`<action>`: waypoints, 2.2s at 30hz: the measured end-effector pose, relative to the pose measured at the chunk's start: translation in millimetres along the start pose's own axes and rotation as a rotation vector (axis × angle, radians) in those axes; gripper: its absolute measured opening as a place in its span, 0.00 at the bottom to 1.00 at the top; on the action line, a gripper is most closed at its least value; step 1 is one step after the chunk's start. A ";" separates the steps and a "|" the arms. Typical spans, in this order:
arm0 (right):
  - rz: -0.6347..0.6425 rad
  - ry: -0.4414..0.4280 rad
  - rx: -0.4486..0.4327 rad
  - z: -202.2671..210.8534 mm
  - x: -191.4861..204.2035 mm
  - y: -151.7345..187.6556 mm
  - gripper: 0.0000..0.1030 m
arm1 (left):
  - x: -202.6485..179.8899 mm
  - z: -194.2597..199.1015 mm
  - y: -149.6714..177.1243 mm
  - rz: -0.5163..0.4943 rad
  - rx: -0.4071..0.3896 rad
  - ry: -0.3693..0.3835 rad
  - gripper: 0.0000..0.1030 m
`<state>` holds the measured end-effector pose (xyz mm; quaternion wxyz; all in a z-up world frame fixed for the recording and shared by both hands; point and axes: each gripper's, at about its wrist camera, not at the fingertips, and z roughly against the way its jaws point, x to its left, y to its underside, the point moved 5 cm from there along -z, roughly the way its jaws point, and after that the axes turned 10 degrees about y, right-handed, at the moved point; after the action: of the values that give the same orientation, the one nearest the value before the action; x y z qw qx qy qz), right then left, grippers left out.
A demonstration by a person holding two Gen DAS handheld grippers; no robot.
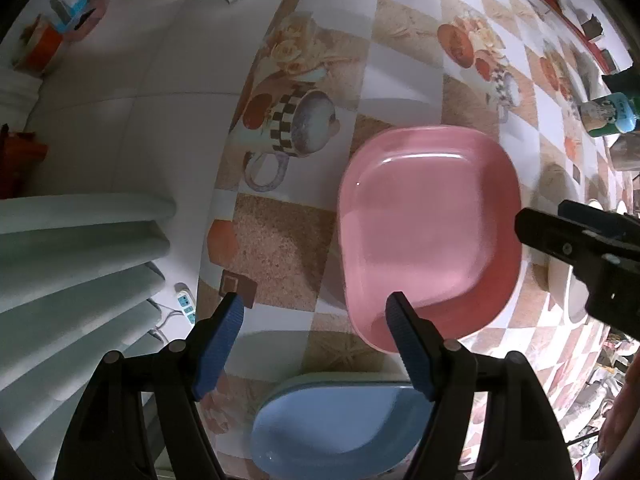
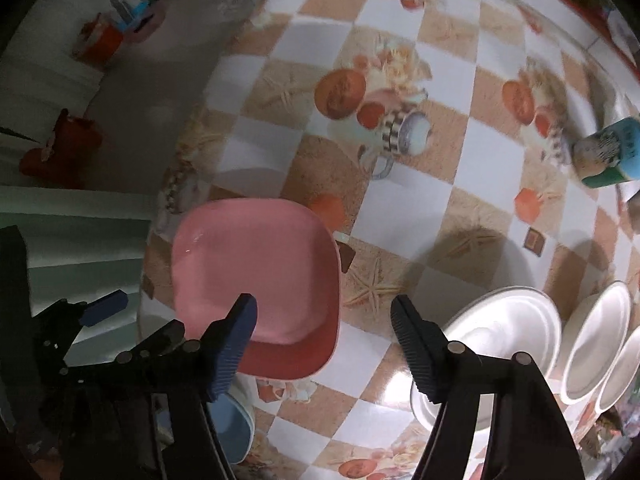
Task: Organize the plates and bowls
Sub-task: 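Grasp the pink plate rim with the left tool and lift it, then carry the pink plate with the left tool over the blue plate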
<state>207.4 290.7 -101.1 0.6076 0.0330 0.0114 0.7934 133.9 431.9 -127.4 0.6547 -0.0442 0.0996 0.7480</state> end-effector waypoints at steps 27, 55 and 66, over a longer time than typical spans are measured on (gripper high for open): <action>0.017 0.030 0.086 -46.8 2.8 6.1 0.23 | -19.1 -25.3 1.9 -0.031 0.035 -0.005 0.15; -0.238 -0.247 -0.002 20.8 -81.4 154.3 0.06 | -66.1 49.3 68.2 -0.156 -0.044 0.076 0.14; -0.206 -0.193 -0.057 60.9 -81.0 188.9 0.06 | -80.8 45.6 116.1 -0.158 -0.025 0.118 0.11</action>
<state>50.4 161.8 -32.5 0.6847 0.0905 -0.0661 0.7202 33.3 348.6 -56.4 0.7041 -0.1043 0.1249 0.6912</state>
